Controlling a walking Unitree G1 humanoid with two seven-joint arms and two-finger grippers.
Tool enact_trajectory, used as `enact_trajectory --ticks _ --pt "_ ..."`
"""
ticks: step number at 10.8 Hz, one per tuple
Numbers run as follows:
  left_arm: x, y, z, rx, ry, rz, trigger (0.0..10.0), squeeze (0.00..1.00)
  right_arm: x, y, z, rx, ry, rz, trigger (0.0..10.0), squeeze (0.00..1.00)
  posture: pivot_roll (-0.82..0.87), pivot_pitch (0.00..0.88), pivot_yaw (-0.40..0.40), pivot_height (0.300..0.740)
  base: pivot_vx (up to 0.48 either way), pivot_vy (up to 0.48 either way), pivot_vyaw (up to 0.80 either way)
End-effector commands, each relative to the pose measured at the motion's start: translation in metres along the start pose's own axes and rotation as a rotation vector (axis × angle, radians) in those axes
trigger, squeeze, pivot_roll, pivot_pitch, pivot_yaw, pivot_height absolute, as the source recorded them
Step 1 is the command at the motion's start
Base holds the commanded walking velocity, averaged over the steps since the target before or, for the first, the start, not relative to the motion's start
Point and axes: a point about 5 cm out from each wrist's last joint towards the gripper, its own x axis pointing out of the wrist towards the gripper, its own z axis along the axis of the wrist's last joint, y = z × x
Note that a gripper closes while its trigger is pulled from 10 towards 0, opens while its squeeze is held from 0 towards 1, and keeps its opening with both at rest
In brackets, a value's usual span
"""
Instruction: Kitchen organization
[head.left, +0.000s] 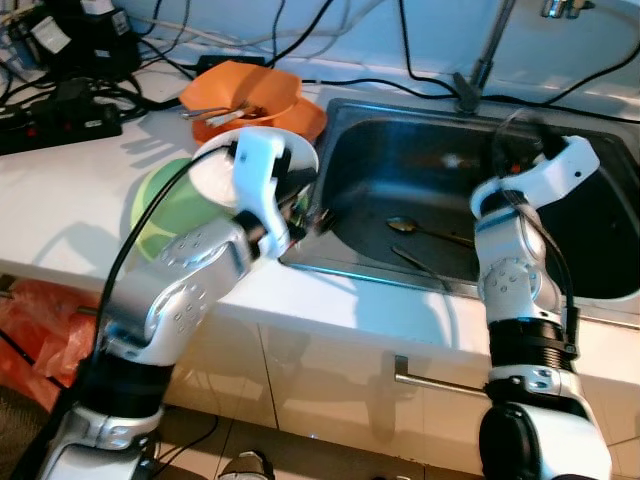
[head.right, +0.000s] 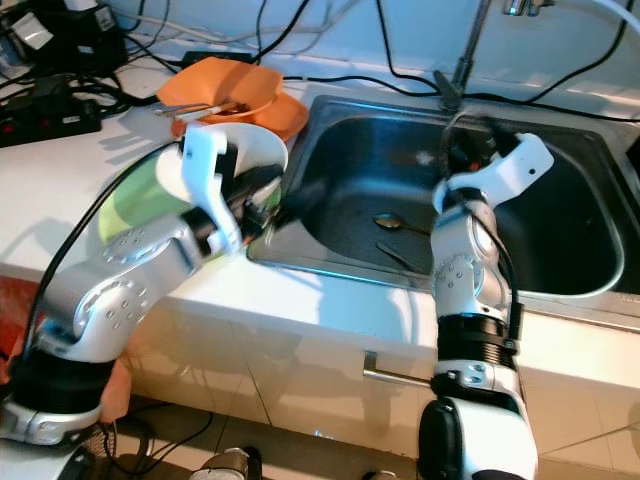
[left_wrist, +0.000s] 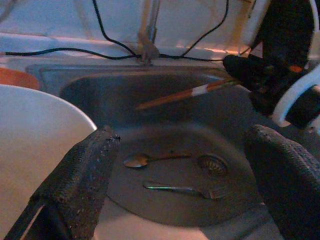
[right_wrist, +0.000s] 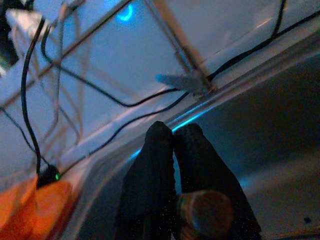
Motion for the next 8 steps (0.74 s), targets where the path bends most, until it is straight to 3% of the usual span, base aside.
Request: enact_trajectory --ticks 1,2,3,4,5,8 --pt "0.0 -0.009 -0.004 0.044 0.039 -0.045 10.0 1.0 -0.001 -0.002 -0.009 -0.033 0.041 -0.007 10.0 0.0 0.09 0.087 0.008 0.74 0.0 0.0 0.0" --pt "-0.001 -0.012 -0.007 0.058 0.057 -0.066 10.0 1.0 -0.001 -0.004 -0.012 -0.046 0.06 -0.018 10.0 0.0 0.09 0.087 0.008 0.74 0.0 0.0 0.0" --pt "0.0 -0.014 -0.005 0.029 0.038 -0.073 10.0 1.0 -0.001 -0.007 -0.015 -0.173 0.076 -0.043 10.0 0.0 0.09 0.087 0.008 0.74 0.0 0.0 0.0" --pt "0.0 -0.013 -0.003 0.056 0.038 -0.07 10.0 1.0 -0.002 -0.007 -0.02 -0.188 0.111 -0.023 10.0 0.75 0.09 0.087 0.008 0.74 0.0 0.0 0.0" --pt "0.001 -0.012 -0.002 0.061 0.036 -0.067 10.0 1.0 -0.002 -0.008 -0.022 -0.184 0.112 -0.035 10.0 1.0 0.09 0.085 0.006 0.74 0.0 0.0 0.0" --pt "0.002 -0.013 -0.001 0.077 0.039 -0.075 10.0 1.0 -0.001 -0.008 -0.024 -0.191 0.119 -0.035 10.0 1.0 0.09 0.084 0.005 0.74 0.0 0.0 0.0"
